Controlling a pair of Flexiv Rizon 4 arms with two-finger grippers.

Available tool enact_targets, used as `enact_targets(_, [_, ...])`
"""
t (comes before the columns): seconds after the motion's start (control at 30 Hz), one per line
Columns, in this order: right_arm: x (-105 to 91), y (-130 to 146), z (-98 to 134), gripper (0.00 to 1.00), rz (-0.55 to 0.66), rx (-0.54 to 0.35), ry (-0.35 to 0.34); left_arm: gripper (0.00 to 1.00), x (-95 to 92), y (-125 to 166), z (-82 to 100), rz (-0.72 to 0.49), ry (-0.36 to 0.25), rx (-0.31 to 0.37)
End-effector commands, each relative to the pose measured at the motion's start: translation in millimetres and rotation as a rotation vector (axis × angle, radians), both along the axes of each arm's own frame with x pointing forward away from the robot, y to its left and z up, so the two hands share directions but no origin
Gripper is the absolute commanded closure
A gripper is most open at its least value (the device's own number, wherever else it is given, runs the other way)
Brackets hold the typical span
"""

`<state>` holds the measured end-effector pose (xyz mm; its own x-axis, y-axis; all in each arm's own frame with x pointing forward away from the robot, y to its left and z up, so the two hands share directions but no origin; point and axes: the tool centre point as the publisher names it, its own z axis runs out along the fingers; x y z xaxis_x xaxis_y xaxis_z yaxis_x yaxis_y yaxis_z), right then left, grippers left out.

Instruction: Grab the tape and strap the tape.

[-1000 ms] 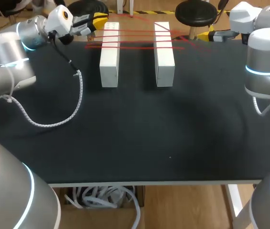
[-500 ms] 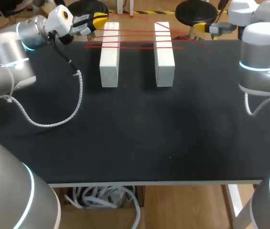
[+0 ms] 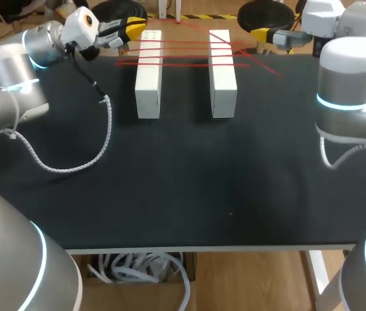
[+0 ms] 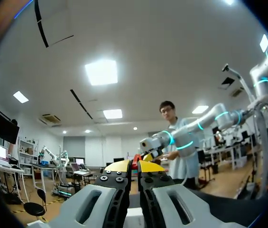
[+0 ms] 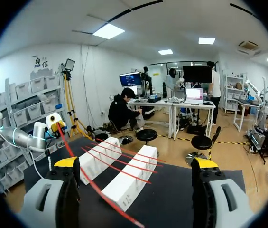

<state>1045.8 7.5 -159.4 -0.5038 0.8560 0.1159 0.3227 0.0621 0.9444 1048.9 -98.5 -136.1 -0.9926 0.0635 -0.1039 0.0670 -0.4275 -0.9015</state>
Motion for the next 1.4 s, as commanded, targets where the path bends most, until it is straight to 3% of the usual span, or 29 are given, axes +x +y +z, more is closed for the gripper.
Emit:
enact_targets(0.03, [-34.6, 6.6, 0.9, 0.0, -0.007, -0.012, -0.014, 1.0, 0.1, -0.2, -0.2, 0.0, 0.0, 0.0])
enact_targets(0.17, [-52.6, 18.2, 1.2, 0.0, -0.018, -0.023, -0.025, 1.0, 0.1, -0.2, -0.2, 0.0, 0.0, 0.0])
enact_targets(0.33, [-68.3, 25.6, 4.1, 0.0, -0.073, -0.013, 0.029, 1.0, 0.1, -0.2, -0.2, 0.0, 0.0, 0.0])
enact_targets(0.83, [-109.3, 15.0, 6.9, 0.0, -0.181, 0.047, 0.146, 1.0, 0.1, -0.2, -0.2, 0.0, 0.0, 0.0])
enact_targets(1.03, [-115.5, 14.5, 3.3, 0.0, -0.237, 0.065, 0.194, 1.0, 0.1, -0.2, -0.2, 0.0, 0.0, 0.0])
enact_targets(1.4, [-118.0, 7.4, 1.5, 0.0, -0.317, 0.088, 0.171, 1.0, 0.1, -0.2, -0.2, 0.0, 0.0, 0.0])
